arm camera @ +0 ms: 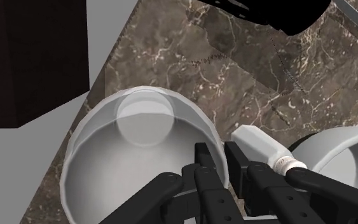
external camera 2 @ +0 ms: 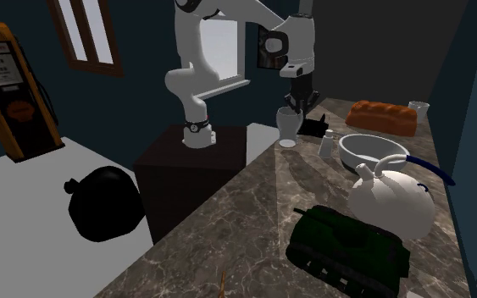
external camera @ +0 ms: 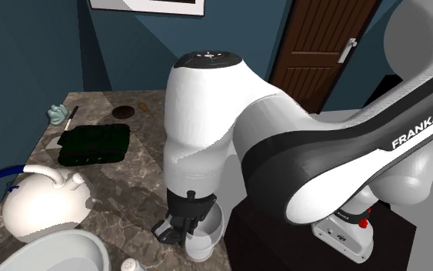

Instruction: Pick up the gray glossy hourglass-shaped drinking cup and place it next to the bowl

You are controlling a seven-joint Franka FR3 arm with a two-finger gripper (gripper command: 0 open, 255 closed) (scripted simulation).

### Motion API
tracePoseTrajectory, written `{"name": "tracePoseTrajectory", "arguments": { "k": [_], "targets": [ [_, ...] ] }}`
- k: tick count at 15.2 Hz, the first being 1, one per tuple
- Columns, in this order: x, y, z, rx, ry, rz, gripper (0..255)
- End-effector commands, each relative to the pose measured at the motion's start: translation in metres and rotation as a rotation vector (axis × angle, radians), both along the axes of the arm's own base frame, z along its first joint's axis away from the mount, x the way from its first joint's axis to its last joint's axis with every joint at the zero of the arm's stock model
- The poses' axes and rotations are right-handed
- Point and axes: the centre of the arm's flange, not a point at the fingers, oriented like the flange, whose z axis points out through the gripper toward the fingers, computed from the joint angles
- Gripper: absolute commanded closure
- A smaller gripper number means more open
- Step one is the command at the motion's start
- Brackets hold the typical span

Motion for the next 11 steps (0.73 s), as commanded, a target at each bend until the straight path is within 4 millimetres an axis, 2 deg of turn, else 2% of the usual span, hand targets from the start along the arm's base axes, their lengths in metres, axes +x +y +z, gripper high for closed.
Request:
{"name": "tracePoseTrajectory", "arguments": {
  "k": [1,9,10,11],
  "targets": [
    [-0.0008,-0.0004,-0.0111,0.001,-0.001,0.0,255],
    [-0.0008,-0.0004,-0.0154,0.001,-0.001,0.0,255],
    [-0.0008,-0.0005,-0.0154,0.001,-0.001,0.0,0],
    [-0.0008,-0.0004,-0.0154,0.001,-0.001,0.0,0]
  ]
}}
